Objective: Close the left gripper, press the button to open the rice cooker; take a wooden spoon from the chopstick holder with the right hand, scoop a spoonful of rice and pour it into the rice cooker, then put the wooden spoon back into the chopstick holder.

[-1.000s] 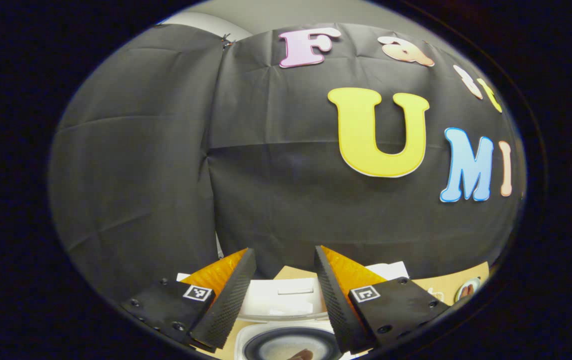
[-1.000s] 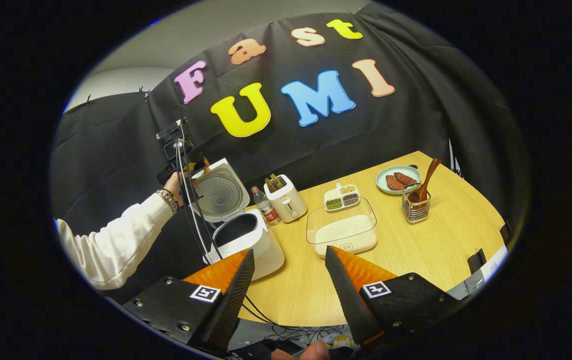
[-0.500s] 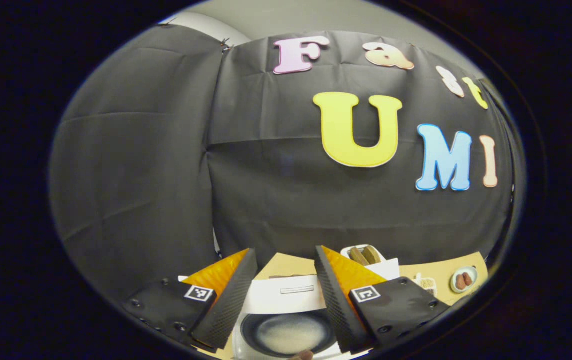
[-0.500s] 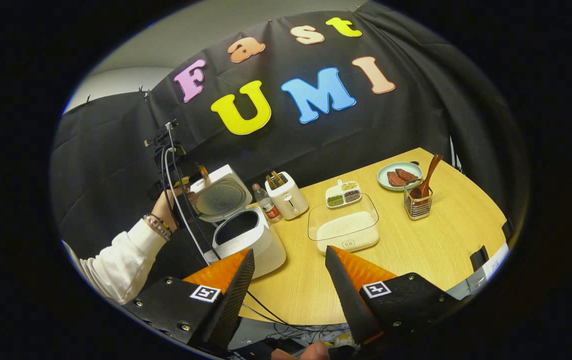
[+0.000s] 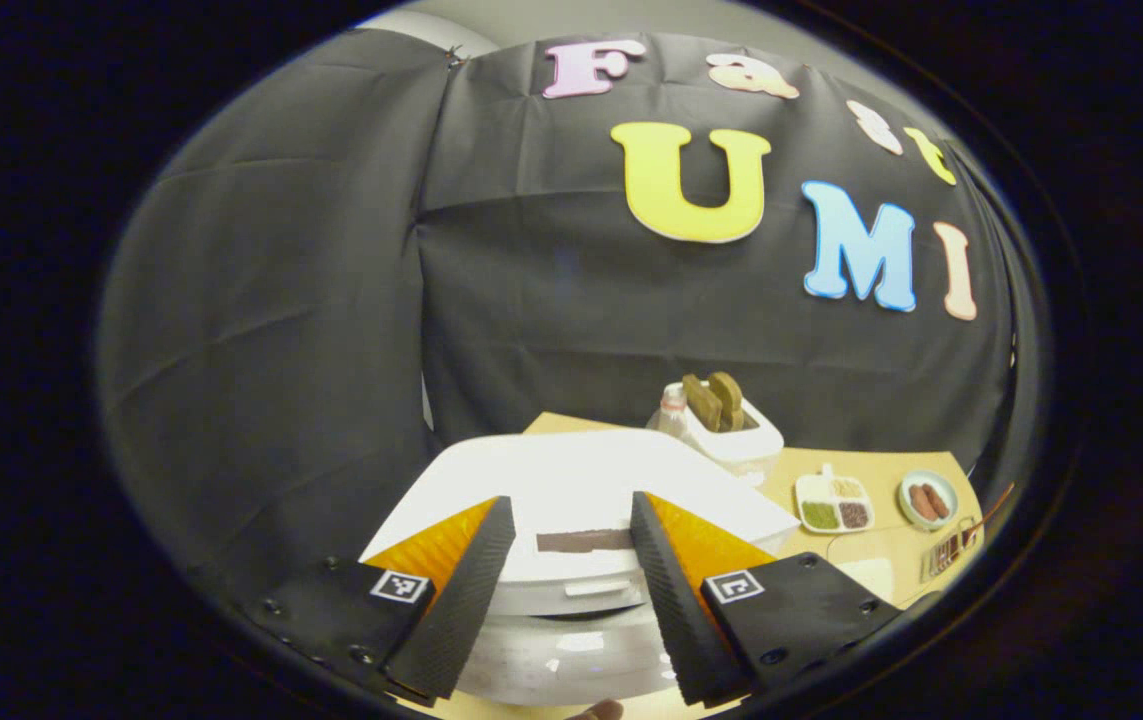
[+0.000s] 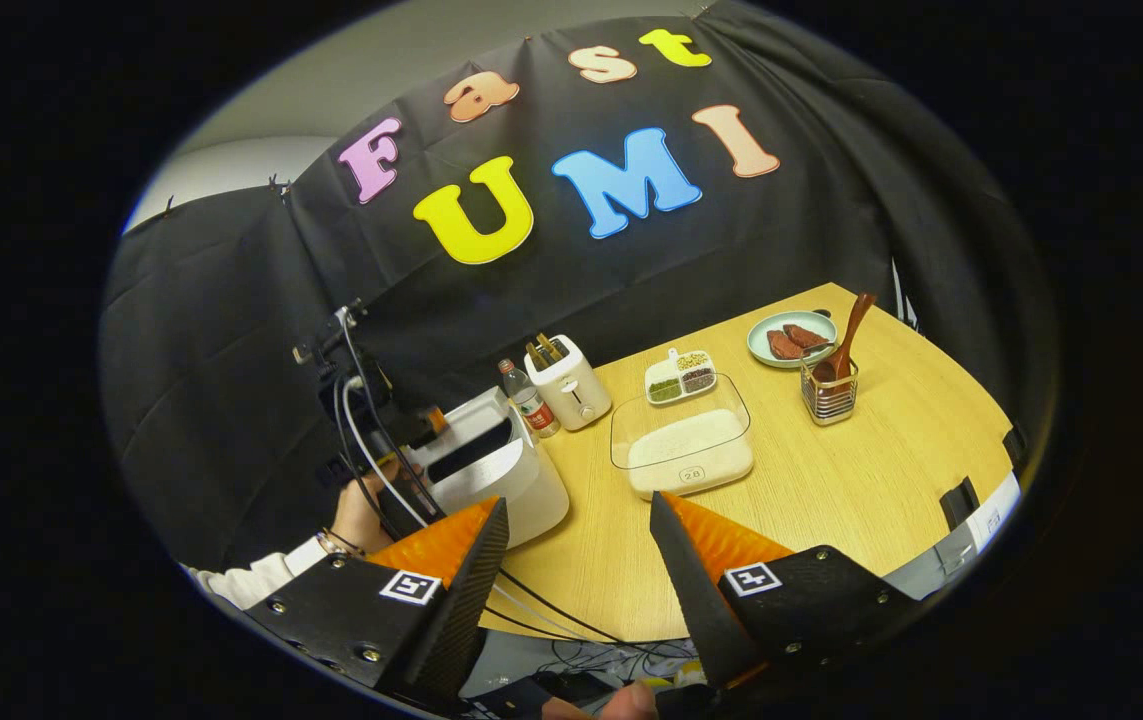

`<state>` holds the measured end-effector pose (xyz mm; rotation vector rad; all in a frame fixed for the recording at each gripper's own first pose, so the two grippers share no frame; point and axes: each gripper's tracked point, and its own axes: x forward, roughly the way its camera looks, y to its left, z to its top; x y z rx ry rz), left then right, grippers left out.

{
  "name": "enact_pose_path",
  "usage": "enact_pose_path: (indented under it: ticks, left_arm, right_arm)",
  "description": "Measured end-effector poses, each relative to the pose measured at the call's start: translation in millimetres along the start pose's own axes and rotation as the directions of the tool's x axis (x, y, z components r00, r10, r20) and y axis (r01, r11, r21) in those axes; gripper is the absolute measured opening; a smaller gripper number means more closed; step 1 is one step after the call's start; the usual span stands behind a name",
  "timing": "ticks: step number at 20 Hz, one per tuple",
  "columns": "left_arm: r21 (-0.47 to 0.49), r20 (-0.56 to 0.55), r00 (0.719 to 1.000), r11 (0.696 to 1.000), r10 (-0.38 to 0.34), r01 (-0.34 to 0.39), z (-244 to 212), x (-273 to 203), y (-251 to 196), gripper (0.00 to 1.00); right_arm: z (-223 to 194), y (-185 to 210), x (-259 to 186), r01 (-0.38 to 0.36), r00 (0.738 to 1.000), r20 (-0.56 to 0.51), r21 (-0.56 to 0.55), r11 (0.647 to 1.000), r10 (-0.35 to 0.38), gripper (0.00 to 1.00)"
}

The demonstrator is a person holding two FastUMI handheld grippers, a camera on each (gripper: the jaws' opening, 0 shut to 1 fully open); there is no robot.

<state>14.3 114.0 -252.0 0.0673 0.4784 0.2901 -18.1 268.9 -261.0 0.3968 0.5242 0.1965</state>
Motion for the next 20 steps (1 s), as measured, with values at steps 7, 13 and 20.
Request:
enact_pose_path:
  ticks: [7,13,20]
  left_arm:
    - [0.003,-0.066,0.998,1.0,0.009,-0.009,-38.3,5.9,-7.2,0.88]
    - [-0.013,-0.09,0.995,0.999,-0.042,0.041,-39.7,0.3,-13.9,0.89]
    - [-0.077,-0.069,0.994,0.994,-0.089,0.083,-23.7,-21.0,-19.3,0.92]
  right_arm:
    - [-9.6,8.4,-1.1,-0.017,1.0,-0.018,0.001,1.0,0.017,0.87]
    - [-7.9,11.9,-4.2,-0.022,1.0,-0.007,-0.004,1.0,0.022,0.88]
    - [-2.3,-3.6,-9.7,0.019,1.0,0.001,-0.015,1.0,-0.019,0.88]
